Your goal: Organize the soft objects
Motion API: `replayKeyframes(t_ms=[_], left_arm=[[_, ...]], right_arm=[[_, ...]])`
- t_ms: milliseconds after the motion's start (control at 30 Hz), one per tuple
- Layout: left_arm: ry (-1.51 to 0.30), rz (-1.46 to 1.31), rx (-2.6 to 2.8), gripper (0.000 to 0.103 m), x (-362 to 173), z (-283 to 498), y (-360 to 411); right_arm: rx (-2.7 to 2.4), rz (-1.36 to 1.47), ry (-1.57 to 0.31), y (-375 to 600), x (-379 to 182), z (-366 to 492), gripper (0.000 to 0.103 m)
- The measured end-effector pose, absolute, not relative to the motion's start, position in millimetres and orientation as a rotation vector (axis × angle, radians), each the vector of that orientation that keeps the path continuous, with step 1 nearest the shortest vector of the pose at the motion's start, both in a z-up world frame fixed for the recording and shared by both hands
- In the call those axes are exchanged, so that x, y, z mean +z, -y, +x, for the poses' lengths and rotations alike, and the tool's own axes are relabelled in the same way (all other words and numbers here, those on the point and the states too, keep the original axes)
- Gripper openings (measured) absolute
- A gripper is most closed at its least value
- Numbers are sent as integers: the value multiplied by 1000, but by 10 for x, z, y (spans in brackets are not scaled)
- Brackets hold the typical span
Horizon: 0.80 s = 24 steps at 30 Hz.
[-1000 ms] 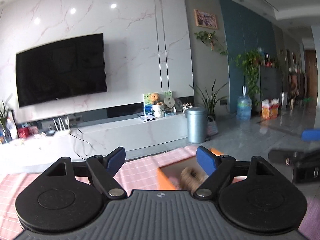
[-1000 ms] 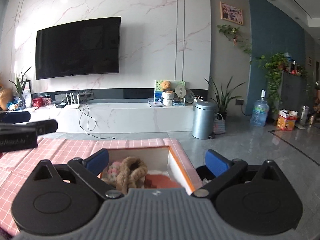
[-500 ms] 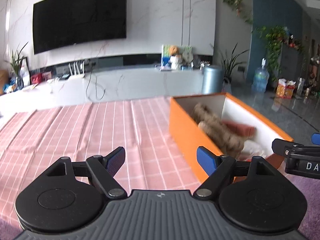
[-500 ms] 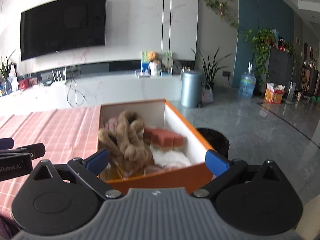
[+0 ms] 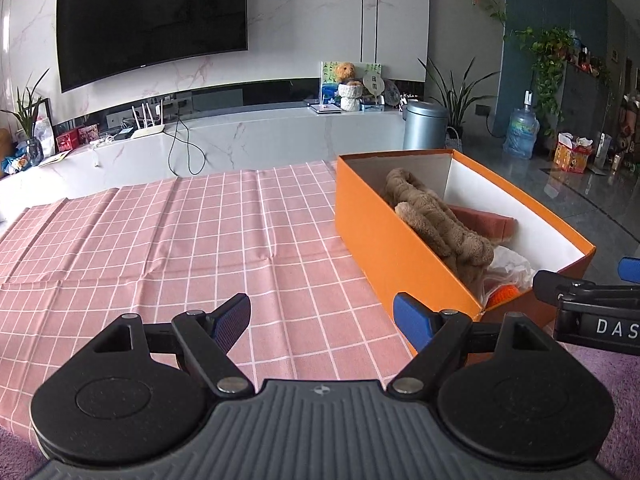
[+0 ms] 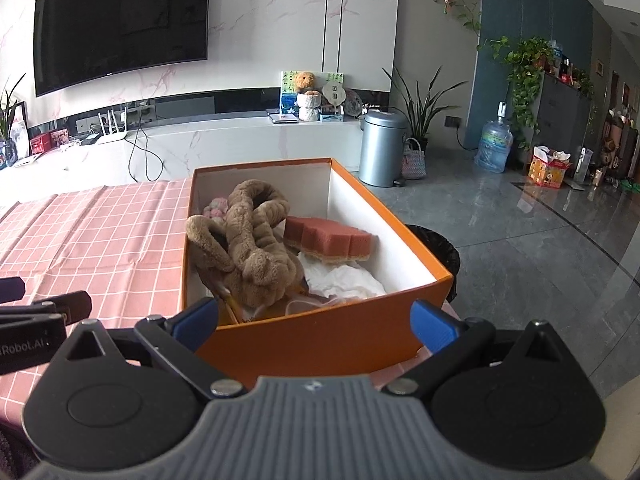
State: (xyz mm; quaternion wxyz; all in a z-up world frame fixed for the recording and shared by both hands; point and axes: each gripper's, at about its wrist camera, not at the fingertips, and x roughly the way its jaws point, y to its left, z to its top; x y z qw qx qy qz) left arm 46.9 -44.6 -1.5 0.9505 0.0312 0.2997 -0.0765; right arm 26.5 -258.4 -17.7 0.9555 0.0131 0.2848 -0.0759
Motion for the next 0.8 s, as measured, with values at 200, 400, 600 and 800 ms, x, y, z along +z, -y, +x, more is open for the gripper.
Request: replayKeyframes(t_ms=[200,400,600,800], left_arm=[[-610,65,-152,95,-5,457,441],[-610,70,-155,95,24,450,446],[-609,71,-155,95,36,442,443],[-609,71,-155,95,34,442,445]], right_arm=[[-151,23,-576,2571,-166,259,100],[-152,22,-573,2570,-161,268,101],[-155,19,-570,2571,-157,261,101],[-154,18,-568,2568,-155,261,101]])
